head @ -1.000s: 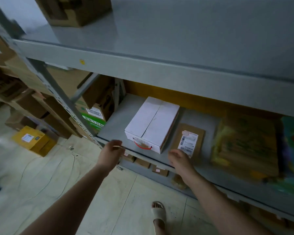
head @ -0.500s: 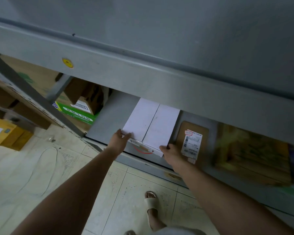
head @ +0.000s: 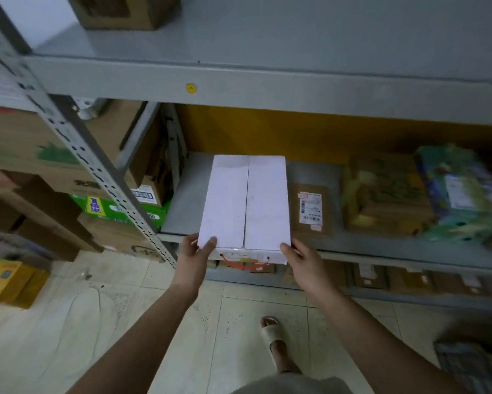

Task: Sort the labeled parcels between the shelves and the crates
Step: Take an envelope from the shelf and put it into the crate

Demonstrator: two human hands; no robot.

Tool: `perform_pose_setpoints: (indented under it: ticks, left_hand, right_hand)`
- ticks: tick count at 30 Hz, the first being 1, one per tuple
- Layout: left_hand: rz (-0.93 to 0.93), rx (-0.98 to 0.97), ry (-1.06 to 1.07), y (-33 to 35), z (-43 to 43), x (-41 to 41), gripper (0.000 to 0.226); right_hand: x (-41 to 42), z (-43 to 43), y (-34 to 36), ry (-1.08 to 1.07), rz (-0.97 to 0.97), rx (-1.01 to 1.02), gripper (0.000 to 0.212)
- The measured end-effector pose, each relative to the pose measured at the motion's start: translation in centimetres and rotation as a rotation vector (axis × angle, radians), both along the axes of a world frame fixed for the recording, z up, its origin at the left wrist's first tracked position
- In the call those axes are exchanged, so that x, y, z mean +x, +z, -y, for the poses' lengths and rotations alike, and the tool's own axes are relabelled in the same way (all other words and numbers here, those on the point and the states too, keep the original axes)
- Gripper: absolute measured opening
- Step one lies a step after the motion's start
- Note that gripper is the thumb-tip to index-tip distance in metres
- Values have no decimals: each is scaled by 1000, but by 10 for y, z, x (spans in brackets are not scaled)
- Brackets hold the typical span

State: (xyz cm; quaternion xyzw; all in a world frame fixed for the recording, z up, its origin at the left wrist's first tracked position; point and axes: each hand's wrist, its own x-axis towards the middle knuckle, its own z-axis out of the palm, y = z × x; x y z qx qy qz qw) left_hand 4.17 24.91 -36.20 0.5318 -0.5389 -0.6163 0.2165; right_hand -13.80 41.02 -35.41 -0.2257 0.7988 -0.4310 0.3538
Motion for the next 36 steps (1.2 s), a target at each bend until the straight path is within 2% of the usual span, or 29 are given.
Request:
perform_pose_setpoints:
  ticks: [4,7,16,18,21,23,25,26,28,30,32,34,36]
  left_hand:
    - [-130,-81,-78,34,-42,45,37]
    - [-177,-136,-81,51,-66,63,31]
    - [-244,-143,-57,73,-78,78,30]
    - [-255,-94,-47,78,-77,79,29]
    - [-314,105,-15,80,-71,83,30]
    - [-327,221,-57,79,-70,85,38]
    - [-345,307,-116,77,-77,85,44]
    - [-364,361,-129,77,-82,84,47]
    - [-425,488,-100,76,-91,81,50]
    - [-469,572,-82,78,-99,74,47]
    - [-480,601,-103,82,-106,68,43]
    - [-490,604,-138,85,-110,63,41]
    - [-499,594,-157,89,-111,60,40]
  right_hand:
    - [52,-48,34,10,-126,-167,33]
    - [79,-74,41,-19,-166,-209,32]
    - [93,-94,65,-33,-97,-289,43]
    - [93,-98,71,-63,-44,-308,40]
    - [85,-105,90,-154,8,-391,25]
    - [76,-109,99,-234,41,-448,42]
    - [62,-109,90,-306,160,-513,59]
    - [56,-107,84,-346,290,-553,64]
    - [51,-102,72,-421,635,-616,63]
    - [56,-93,62,-418,870,-593,60]
    - [67,-81,60,-365,986,-538,70]
    - [75,-69,62,-298,1036,-582,76]
    - [81,-59,69,-310,1010,-635,61]
